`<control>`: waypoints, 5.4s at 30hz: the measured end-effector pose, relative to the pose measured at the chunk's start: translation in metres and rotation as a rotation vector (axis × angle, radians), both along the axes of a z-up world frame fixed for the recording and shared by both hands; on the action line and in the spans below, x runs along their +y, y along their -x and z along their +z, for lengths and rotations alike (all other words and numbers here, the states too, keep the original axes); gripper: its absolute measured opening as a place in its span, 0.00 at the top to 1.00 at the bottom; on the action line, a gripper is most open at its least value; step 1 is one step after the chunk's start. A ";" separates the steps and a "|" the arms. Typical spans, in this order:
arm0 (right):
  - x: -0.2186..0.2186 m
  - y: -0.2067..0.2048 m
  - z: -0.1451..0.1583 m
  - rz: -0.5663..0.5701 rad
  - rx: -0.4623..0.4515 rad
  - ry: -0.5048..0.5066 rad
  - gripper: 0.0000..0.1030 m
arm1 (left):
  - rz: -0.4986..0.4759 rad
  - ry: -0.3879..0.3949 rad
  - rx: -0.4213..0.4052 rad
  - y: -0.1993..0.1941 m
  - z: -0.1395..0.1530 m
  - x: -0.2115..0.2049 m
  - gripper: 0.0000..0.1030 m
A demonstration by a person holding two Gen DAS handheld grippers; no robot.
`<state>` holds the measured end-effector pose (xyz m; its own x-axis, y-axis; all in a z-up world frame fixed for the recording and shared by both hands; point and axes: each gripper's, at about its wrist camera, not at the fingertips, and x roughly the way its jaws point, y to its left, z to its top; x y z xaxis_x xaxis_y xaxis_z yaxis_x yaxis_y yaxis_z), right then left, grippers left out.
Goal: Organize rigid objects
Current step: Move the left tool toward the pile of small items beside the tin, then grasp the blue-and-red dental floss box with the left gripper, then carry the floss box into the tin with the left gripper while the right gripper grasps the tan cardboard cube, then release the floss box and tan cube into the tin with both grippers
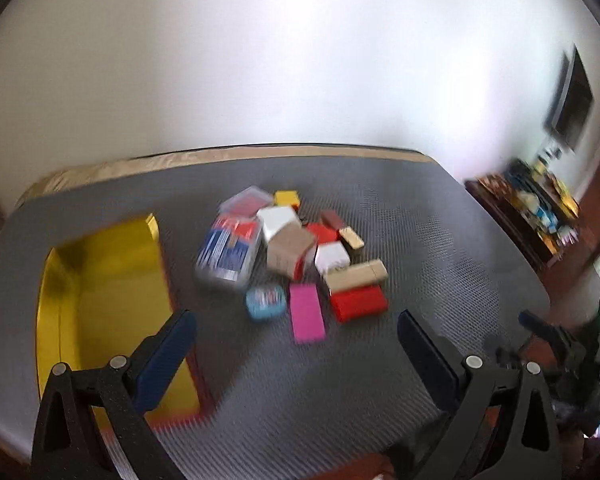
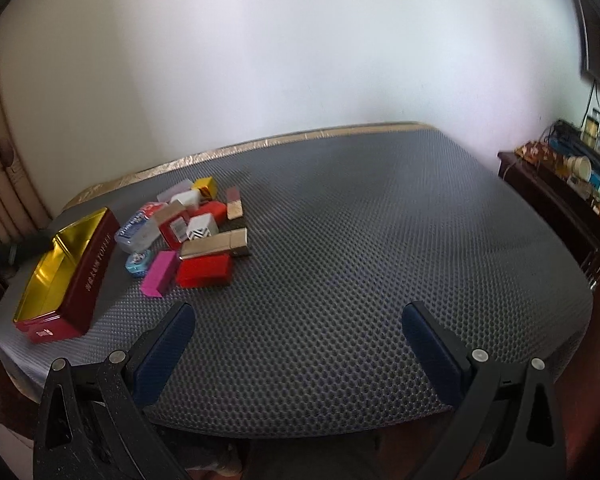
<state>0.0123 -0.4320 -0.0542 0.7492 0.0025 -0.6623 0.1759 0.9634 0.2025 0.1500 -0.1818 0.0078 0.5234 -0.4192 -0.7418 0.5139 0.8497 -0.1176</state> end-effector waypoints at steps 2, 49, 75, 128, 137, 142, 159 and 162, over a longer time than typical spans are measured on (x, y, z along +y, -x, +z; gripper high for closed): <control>-0.004 0.001 -0.003 -0.010 0.024 -0.012 0.00 | -0.031 -0.047 -0.005 -0.025 -0.001 -0.002 0.00; 0.000 -0.015 -0.011 -0.012 0.123 -0.026 0.00 | -0.196 -0.159 0.126 -0.134 -0.065 0.015 0.39; 0.134 -0.196 0.014 0.643 0.234 0.113 0.24 | 0.145 -0.040 0.091 -0.033 0.006 0.130 0.39; 0.130 -0.137 0.069 0.633 0.093 -0.155 0.60 | 0.322 -0.348 0.090 -0.139 -0.079 0.162 0.38; 0.186 -0.165 0.083 0.754 0.076 -0.177 0.60 | 0.410 -0.108 0.008 -0.082 -0.017 0.190 0.38; 0.242 -0.200 0.075 0.841 0.115 -0.161 0.60 | 0.528 -0.115 -0.016 -0.014 0.000 0.209 0.33; 0.328 -0.270 0.004 0.811 0.255 0.008 0.58 | 0.604 -0.030 -0.001 0.040 -0.019 0.230 0.33; 0.321 -0.269 0.008 0.779 0.232 -0.025 0.55 | 0.582 -0.031 -0.008 0.043 -0.020 0.225 0.33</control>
<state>0.2816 -0.1110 -0.0458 0.3701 0.4838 -0.7931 -0.5032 0.8220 0.2666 0.1070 0.0428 -0.0119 0.6668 -0.0387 -0.7443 -0.0383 0.9955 -0.0861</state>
